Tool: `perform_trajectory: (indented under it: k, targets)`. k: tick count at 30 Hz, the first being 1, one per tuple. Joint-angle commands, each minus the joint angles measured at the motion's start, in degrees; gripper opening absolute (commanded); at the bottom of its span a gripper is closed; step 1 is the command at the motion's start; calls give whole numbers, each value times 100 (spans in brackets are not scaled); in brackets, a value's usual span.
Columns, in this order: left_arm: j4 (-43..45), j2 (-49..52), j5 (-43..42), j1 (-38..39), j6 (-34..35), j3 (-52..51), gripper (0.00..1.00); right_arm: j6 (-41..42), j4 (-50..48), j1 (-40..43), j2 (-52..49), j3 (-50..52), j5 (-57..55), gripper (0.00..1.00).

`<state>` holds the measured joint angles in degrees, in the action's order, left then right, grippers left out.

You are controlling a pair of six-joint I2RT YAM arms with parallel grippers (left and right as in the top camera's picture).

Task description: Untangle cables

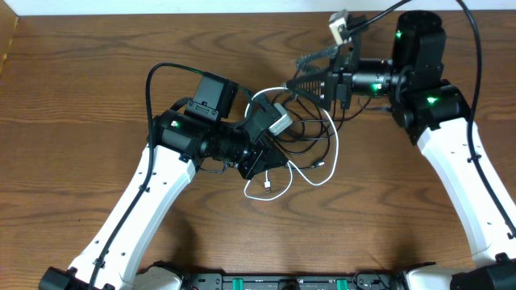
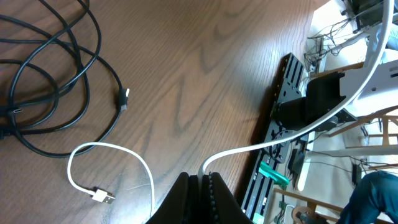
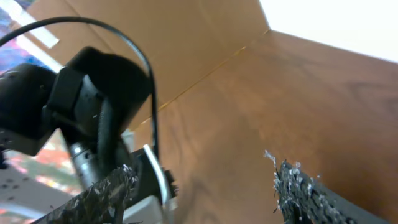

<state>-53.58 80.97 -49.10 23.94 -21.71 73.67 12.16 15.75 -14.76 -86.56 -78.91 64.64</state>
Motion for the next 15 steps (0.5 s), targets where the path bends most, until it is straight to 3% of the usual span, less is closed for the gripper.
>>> perform_trajectory:
  k: [1, 5, 11, 15]
  targets:
    - [-17, 39, 33, -2, -164, 55, 8, -116, 184, -177, 68, -37, 297, 73]
    - [-17, 39, 31, 0, -162, 55, 8, -369, 415, -289, 68, -37, 212, 66]
    - [-17, 39, 28, -2, -162, 55, 7, -374, 459, -297, 68, -37, -133, 38]
    - [-15, 39, 28, 0, -162, 55, 7, -367, 348, -348, 68, -37, -131, 8]
